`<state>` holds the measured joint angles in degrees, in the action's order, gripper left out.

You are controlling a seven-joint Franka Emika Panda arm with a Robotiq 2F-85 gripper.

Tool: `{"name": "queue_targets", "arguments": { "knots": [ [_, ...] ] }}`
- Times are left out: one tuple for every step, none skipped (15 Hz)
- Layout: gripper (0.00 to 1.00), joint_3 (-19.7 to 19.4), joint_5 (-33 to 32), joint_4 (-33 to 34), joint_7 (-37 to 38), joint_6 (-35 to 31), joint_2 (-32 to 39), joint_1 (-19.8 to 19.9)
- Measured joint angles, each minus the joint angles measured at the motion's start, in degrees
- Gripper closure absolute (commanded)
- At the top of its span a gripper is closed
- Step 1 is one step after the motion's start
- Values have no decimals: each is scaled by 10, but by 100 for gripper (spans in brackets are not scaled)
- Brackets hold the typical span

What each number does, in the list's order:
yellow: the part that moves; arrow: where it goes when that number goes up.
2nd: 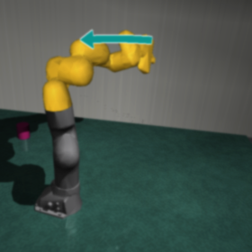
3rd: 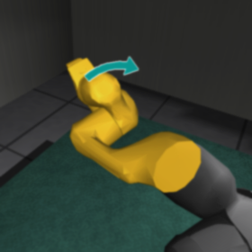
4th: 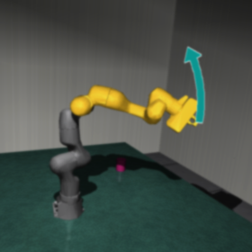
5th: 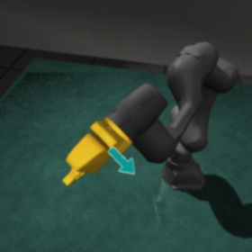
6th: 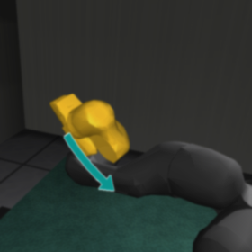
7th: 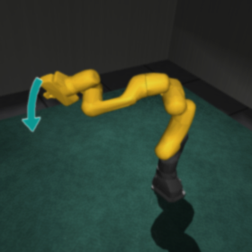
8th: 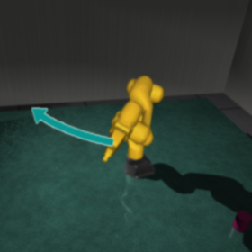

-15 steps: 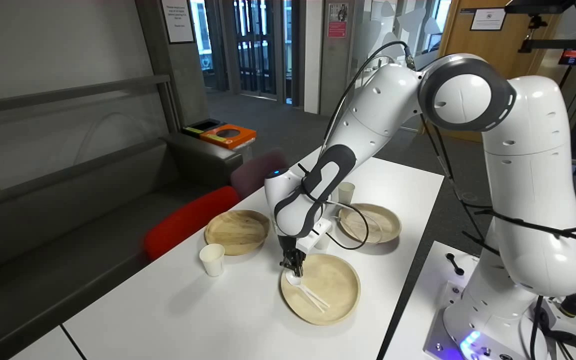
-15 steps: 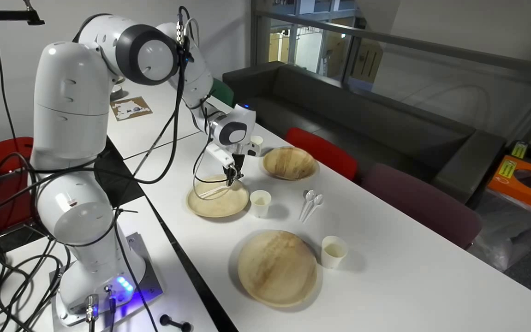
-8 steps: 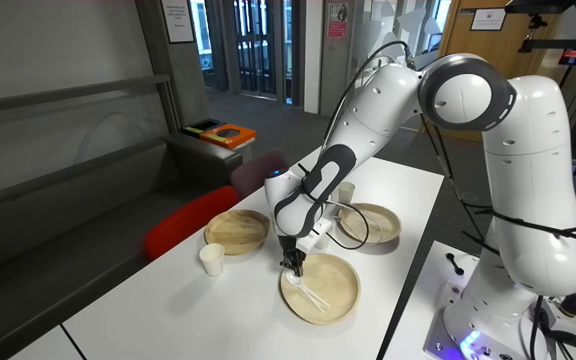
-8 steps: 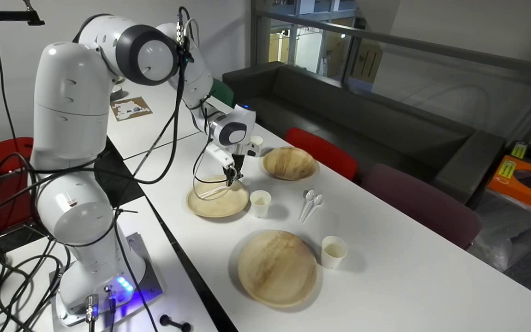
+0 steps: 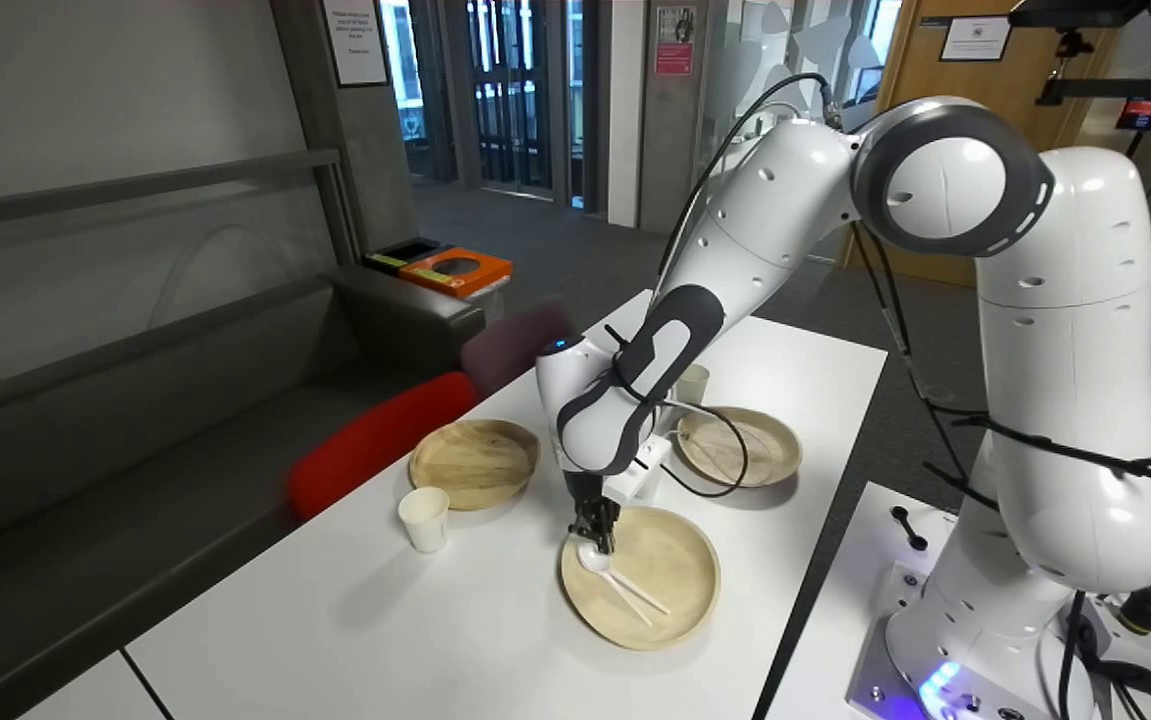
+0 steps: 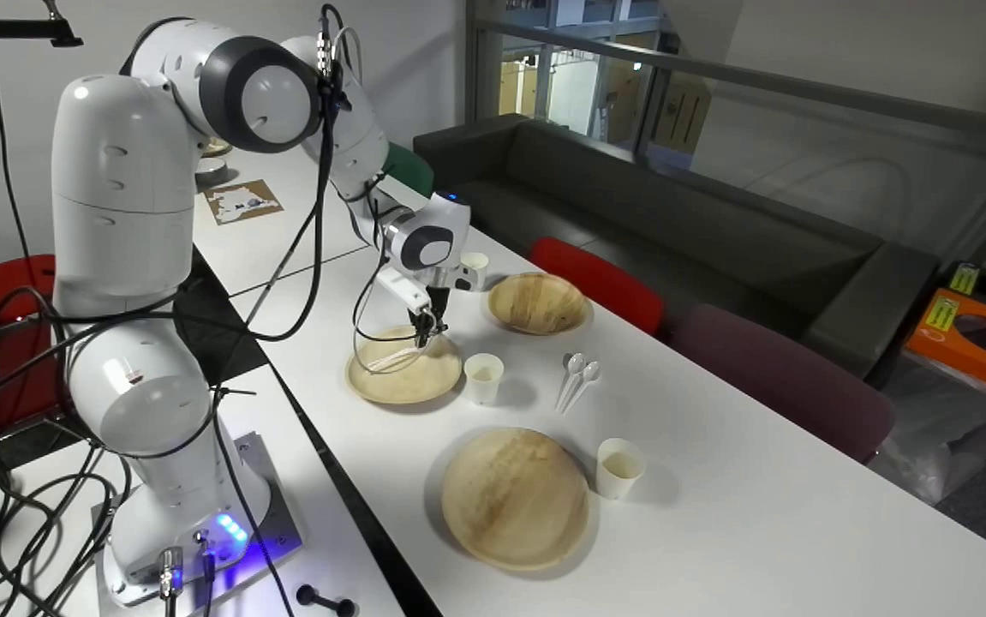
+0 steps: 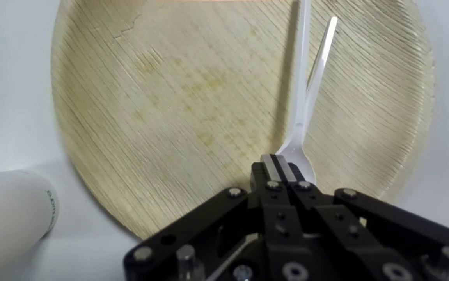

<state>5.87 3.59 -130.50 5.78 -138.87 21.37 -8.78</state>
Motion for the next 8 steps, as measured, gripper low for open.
{"name": "queue_targets", "arguments": {
  "knots": [
    [100, 0, 1, -1, 0, 0, -4, 0],
    [100, 0, 5, -1, 0, 3, -9, 1],
    [100, 1, 12, -1, -3, 6, -16, 3],
    [100, 3, 22, 0, -10, 11, -23, 6],
    [100, 5, 33, 0, -19, 18, -31, 11],
    [100, 6, 46, 1, -28, 26, -42, 16],
    [100, 6, 59, 4, -38, 37, -53, 22],
    [100, 6, 74, 9, -48, 49, -65, 30]
  ]
}}
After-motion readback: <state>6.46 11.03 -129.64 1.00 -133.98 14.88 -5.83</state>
